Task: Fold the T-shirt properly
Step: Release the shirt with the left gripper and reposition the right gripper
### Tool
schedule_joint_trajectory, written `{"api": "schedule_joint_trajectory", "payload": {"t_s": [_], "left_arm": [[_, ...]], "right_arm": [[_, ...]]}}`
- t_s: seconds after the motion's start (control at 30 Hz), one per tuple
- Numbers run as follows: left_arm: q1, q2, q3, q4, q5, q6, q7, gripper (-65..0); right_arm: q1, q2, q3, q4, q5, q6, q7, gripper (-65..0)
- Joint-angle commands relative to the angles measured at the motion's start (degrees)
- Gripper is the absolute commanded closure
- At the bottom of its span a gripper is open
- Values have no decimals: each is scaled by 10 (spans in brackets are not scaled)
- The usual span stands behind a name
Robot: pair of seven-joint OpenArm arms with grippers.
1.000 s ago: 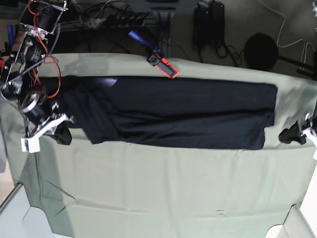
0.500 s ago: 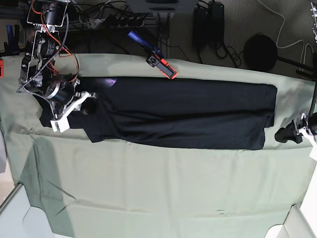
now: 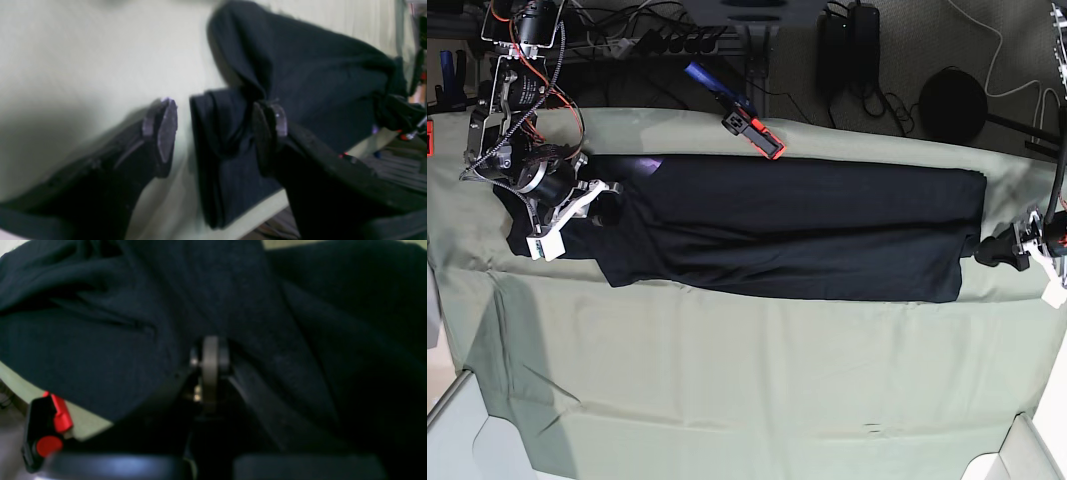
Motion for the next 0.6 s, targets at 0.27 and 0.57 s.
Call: {"api": "schedule_joint_trajectory", "payload": {"t_s": [0.27,0.57], "left_arm": [[9,-2,-4,8,-38,-11,13,-391],[9,21,-4,8,-38,-11,7,-391]], "right_arm": [[8,8,3,10,8,28,9,0],[8,7,3,10,8,28,9,0]]}}
